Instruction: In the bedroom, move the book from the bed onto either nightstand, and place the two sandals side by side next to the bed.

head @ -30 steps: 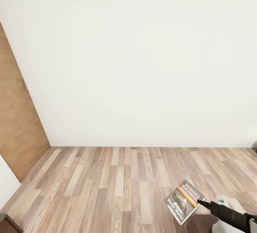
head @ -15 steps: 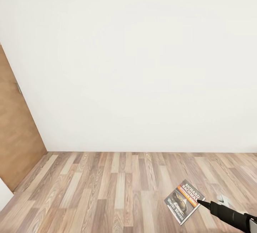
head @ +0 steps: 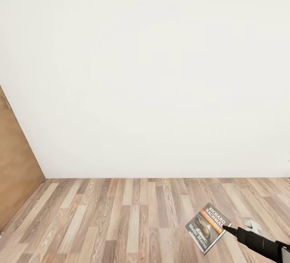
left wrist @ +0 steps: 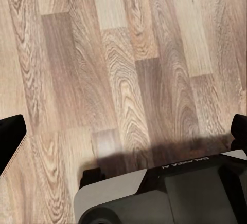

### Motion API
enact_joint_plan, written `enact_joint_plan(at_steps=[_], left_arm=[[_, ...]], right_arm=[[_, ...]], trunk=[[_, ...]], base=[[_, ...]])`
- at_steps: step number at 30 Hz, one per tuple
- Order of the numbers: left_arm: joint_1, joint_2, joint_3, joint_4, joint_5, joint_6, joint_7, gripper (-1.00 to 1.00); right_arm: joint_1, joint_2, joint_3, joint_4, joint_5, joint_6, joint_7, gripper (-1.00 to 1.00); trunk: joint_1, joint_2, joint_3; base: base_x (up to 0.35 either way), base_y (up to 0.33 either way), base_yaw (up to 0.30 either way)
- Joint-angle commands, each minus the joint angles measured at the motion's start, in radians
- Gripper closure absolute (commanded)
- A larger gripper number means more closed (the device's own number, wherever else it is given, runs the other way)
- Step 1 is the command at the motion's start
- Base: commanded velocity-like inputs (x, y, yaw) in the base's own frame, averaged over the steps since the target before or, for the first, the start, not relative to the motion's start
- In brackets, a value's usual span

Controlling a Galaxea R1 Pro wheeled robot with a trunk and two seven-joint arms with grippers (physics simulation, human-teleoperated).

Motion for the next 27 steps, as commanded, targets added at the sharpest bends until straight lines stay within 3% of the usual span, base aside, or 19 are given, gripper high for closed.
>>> enact_joint_plan(at_steps=[1,27], left_arm=[[-0.001,0.000,-0.004,0.001,-0.007,-0.005,0.001,-1.00],[-0.001,0.000,-0.004,0.001,-0.007,-0.005,0.001,-1.00]], right_arm=[[-0.002,0.000,0.001,0.003,-0.011,0.010,0.006,1.00],[-0.002,0.000,0.001,0.003,-0.011,0.010,0.007,1.00]], trunk=[[0.001,-0.002,-0.002],[0.001,-0.002,-0.002]], base=[[0.326,0.000,-0.160],[0.326,0.000,-0.014]])
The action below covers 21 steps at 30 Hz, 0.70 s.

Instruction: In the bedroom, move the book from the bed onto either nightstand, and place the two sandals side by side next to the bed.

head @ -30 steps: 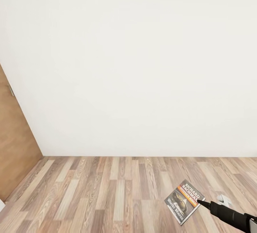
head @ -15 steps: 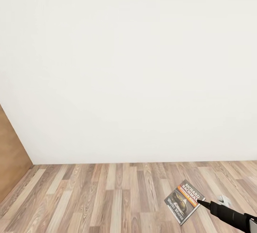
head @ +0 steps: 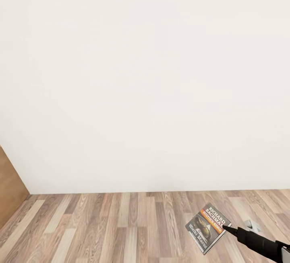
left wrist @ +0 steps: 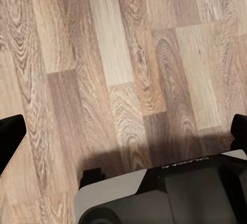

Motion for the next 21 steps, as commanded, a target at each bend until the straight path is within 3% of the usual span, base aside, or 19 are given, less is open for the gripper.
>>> enact_joint_plan(at_steps=[1,21], left_arm=[[-0.001,0.000,-0.004,0.001,-0.006,-0.005,0.001,-1.00],[-0.001,0.000,-0.004,0.001,-0.006,-0.005,0.001,-1.00]], right_arm=[[-0.002,0.000,0.001,0.002,-0.011,0.010,0.006,1.00],[-0.002,0.000,0.001,0.002,-0.011,0.010,0.007,1.00]], trunk=[[0.001,-0.002,-0.002],[0.001,-0.002,-0.002]], base=[[0.326,0.000,0.000],[0.326,0.000,-0.007]])
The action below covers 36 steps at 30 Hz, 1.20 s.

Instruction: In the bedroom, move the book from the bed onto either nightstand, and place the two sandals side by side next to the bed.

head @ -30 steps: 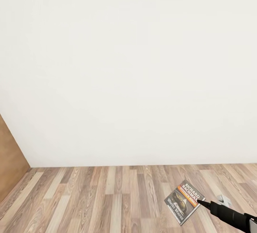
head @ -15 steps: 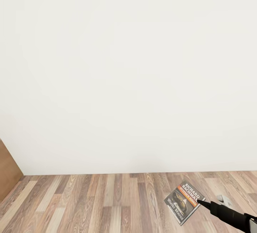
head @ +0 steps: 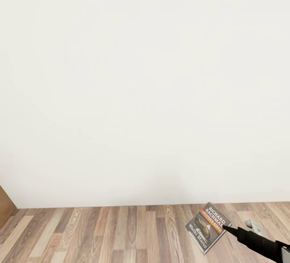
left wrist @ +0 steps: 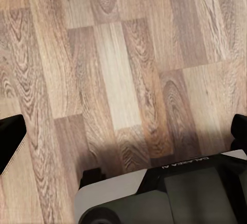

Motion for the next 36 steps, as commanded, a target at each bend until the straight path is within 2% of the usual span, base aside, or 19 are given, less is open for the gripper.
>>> enact_joint_plan(at_steps=[1,36], left_arm=[[-0.001,0.000,-0.004,0.001,-0.006,-0.005,0.001,-1.00],[-0.001,0.000,-0.004,0.001,-0.006,-0.005,0.001,-1.00]], right_arm=[[-0.002,0.000,0.000,0.002,-0.011,0.010,0.005,1.00],[-0.002,0.000,0.000,0.002,-0.011,0.010,0.006,1.00]], trunk=[[0.001,-0.002,-0.002],[0.001,-0.002,-0.002]], base=[[0.326,0.000,-0.012],[0.326,0.000,-0.001]])
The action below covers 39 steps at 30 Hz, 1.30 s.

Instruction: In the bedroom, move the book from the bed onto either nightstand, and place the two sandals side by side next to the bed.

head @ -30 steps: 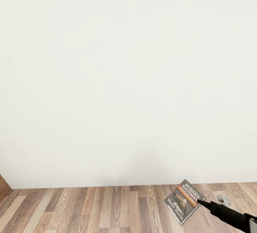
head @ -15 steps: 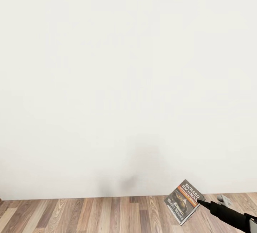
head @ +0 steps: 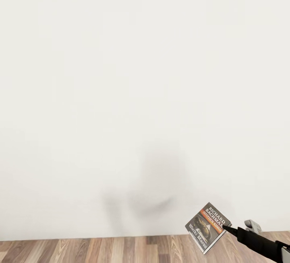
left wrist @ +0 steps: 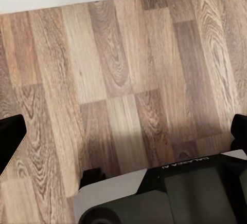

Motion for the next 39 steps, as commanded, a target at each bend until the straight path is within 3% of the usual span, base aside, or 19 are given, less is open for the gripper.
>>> enact_joint_plan(at_steps=[1,11,39], left_arm=[[-0.001,0.000,-0.004,0.001,-0.006,-0.005,0.001,-1.00],[-0.001,0.000,-0.004,0.001,-0.006,-0.005,0.001,-1.00],[-0.001,0.000,-0.004,0.001,-0.006,-0.007,0.001,-1.00]], right_arm=[[-0.002,0.000,0.001,0.002,-0.011,0.010,0.006,1.00],[-0.002,0.000,0.001,0.002,-0.011,0.010,0.006,1.00],[-0.002,0.000,0.001,0.002,-0.011,0.010,0.006,1.00]], trunk=[[0.001,-0.002,-0.002],[0.001,-0.002,-0.002],[0.001,-0.002,-0.002]], base=[[0.326,0.000,0.000],[0.268,0.000,-0.072],[0.061,0.000,-0.270]])
